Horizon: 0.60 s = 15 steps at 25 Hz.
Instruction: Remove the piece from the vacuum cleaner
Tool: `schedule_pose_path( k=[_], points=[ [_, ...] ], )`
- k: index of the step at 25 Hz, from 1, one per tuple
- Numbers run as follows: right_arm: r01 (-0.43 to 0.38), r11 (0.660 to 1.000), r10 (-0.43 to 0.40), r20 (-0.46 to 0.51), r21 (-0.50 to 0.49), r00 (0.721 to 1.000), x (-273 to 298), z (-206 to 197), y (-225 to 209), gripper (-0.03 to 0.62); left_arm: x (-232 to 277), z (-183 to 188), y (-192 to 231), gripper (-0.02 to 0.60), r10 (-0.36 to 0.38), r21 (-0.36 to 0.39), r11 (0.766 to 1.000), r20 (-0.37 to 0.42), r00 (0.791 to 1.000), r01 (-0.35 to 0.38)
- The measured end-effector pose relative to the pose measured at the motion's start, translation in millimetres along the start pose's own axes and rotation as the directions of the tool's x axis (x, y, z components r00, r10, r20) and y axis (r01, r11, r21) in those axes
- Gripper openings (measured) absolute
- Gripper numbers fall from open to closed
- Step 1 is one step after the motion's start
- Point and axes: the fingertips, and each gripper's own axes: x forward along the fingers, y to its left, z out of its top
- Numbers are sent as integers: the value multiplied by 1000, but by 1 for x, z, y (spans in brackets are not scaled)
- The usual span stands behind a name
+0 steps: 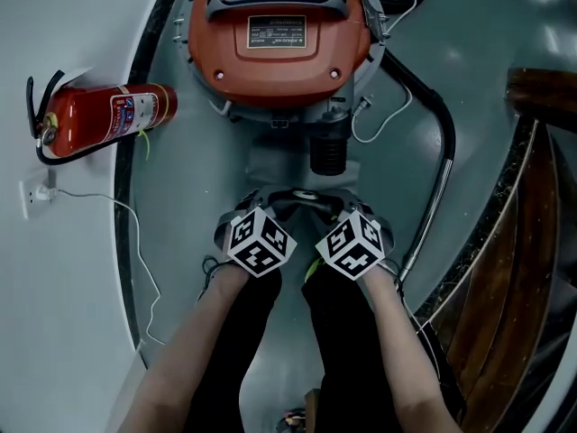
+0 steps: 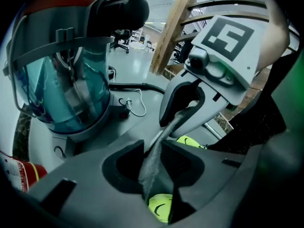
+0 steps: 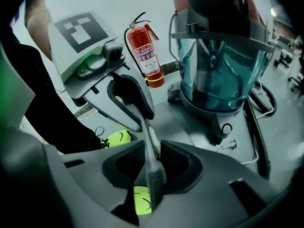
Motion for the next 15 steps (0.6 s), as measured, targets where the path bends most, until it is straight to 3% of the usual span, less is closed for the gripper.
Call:
schedule_pose_path(
  k=[8, 15],
  points=[
    [-49, 997, 50, -6, 55, 999, 9, -7, 0, 109, 10, -5, 0, 132, -18, -45, 999, -3, 1000, 18],
    [-73, 991, 72, 18, 111, 997, 9, -8, -2, 150, 13, -8, -2, 206, -13, -64, 998, 26, 1000, 15]
  ],
)
